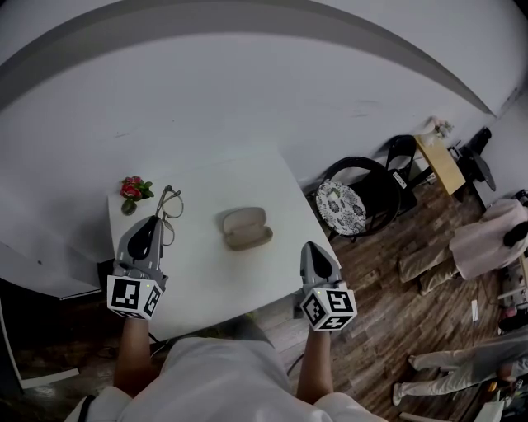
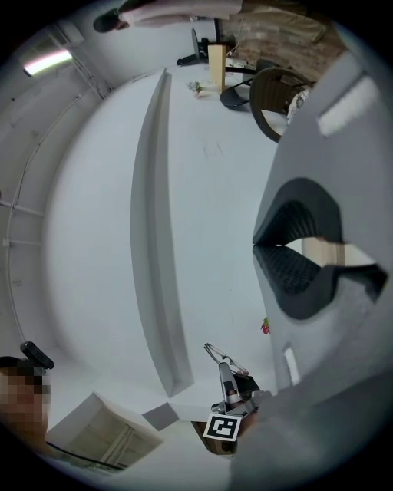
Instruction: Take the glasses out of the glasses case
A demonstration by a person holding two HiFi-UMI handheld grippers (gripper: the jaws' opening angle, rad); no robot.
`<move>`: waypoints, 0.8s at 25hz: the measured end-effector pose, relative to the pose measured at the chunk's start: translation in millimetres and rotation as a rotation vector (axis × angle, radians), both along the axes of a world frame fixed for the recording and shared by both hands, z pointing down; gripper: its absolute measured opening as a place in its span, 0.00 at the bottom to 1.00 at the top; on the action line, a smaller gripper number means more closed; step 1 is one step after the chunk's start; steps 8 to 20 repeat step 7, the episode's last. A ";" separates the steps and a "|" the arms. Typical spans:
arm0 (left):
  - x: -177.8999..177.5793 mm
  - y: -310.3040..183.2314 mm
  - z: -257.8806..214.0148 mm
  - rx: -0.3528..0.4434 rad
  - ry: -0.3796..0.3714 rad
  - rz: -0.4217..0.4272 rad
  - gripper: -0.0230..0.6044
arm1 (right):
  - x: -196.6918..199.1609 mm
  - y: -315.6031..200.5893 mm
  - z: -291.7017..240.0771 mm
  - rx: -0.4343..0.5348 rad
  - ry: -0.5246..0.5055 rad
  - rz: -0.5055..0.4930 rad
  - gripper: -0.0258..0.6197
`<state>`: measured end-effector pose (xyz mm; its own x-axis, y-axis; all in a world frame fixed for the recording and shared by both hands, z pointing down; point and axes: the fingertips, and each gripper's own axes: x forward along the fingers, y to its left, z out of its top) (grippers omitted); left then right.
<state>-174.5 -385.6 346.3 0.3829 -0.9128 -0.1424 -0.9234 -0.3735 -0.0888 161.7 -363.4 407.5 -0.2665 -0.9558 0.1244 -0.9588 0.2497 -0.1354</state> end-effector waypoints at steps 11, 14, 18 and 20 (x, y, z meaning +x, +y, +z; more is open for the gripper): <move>4.0 2.1 2.6 0.002 -0.001 0.010 0.08 | 5.0 3.6 -3.5 0.013 0.008 0.012 0.04; 4.0 2.1 2.6 0.002 -0.001 0.010 0.08 | 5.0 3.6 -3.5 0.013 0.008 0.012 0.04; 4.0 2.1 2.6 0.002 -0.001 0.010 0.08 | 5.0 3.6 -3.5 0.013 0.008 0.012 0.04; 4.0 2.1 2.6 0.002 -0.001 0.010 0.08 | 5.0 3.6 -3.5 0.013 0.008 0.012 0.04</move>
